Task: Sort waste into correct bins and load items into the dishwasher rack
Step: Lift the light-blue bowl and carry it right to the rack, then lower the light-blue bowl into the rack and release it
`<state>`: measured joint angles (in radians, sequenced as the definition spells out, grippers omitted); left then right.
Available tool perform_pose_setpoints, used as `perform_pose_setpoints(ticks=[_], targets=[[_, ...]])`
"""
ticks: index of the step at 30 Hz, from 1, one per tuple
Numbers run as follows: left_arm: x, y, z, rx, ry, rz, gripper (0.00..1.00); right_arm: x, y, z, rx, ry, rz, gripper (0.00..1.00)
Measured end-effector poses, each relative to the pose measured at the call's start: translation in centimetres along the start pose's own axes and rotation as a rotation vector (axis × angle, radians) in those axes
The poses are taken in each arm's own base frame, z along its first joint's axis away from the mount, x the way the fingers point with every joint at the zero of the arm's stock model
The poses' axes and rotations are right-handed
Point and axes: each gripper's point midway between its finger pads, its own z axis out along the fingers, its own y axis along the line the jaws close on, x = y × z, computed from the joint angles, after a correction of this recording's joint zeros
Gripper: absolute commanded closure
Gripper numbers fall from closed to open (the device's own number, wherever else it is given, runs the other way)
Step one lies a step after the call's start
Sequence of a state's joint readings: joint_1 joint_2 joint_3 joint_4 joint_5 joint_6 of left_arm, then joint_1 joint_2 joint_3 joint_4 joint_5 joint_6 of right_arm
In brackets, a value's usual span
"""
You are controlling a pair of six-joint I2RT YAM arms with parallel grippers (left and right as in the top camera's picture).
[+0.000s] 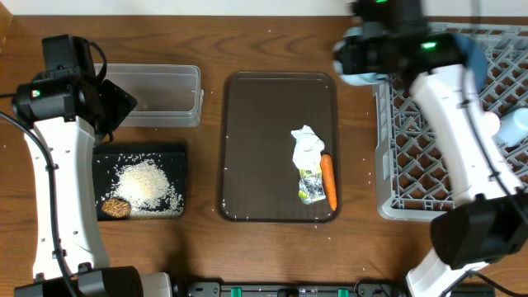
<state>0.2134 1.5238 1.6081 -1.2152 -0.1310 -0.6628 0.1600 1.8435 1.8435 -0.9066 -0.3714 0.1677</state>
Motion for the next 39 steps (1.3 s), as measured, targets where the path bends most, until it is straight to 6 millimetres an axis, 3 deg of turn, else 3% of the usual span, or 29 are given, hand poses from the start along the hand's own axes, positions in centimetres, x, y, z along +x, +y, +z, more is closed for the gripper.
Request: perform_pose_setpoints(ticks=[5, 9, 13, 25, 35, 39], targets=[[0.0, 0.0, 0.0, 0.0, 0.0, 0.0, 0.02, -0.6, -6.7, -3.2, -0.037, -0.022, 0.176, 0.99], [0.0, 0.0, 0.0, 0.0, 0.0, 0.0, 0.02, 0.3, -9.6, -5.2, -0.101, -0.013, 0.275, 0.99], [0.0, 0.0, 0.0, 0.0, 0.0, 0.0, 0.02, 2.2, -10.6, -6.2, -0.194, 0.024, 0.348, 0.99], [0.0, 0.0, 0.0, 0.0, 0.0, 0.0, 0.02, 8.9, -12.4, -5.9, -0.434, 0.102, 0.539, 0.99], [0.0, 0.0, 0.0, 0.0, 0.0, 0.0, 0.02, 10.8, -16.8, -8.5, -0.492, -0.02, 0.656, 0.99], [0.0, 0.0, 0.0, 0.0, 0.0, 0.0, 0.02, 11.3, -17.1, -8.9, -0.513, -0.039, 0.679, 0.99]])
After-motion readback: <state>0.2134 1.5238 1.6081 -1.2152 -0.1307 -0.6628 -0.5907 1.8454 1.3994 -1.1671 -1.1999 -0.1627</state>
